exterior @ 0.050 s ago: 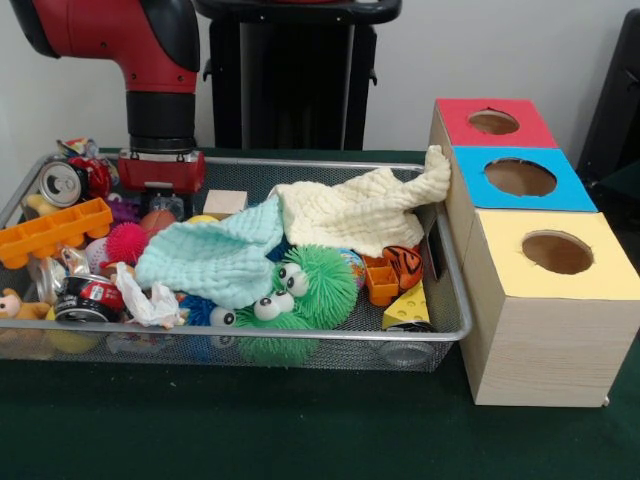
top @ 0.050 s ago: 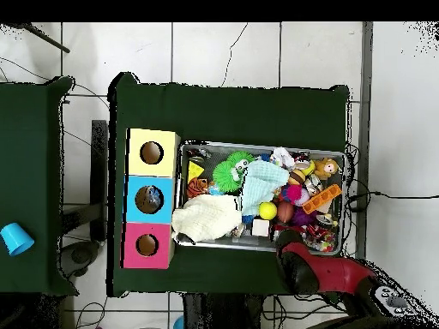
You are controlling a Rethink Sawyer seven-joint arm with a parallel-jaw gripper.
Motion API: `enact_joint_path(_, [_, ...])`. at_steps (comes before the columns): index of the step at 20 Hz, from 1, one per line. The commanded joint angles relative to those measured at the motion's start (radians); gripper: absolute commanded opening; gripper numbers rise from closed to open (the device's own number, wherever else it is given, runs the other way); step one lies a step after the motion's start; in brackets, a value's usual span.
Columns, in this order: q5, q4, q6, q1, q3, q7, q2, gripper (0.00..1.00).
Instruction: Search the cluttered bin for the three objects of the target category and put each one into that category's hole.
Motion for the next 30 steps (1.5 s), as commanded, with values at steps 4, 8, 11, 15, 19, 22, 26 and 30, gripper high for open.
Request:
enact_joint_path(4, [-0.051, 0.01, 0.12, -0.023, -0.022, 0.053, 0.063, 0.0])
enact_joint_path(8, [-0.05, 0.025, 0.135, -0.033, -0.012, 0.052, 0.047, 0.0])
enact_joint_path(11, [-0.044, 0.062, 0.175, -0.052, 0.011, 0.044, 0.003, 0.0])
enact_joint_path(15, [-0.044, 0.104, 0.2, -0.061, 0.02, 0.034, -0.042, 0.0])
enact_joint_path(19, [-0.042, 0.115, 0.212, -0.063, 0.022, 0.027, -0.055, 0.0])
enact_joint_path(22, [-0.041, 0.129, 0.222, -0.069, 0.027, 0.022, -0.071, 0.0])
enact_joint_path(26, [-0.031, 0.143, 0.245, -0.075, 0.04, 0.015, -0.092, 0.0])
enact_joint_path(30, [-0.029, 0.153, 0.253, -0.077, 0.042, 0.015, -0.103, 0.0])
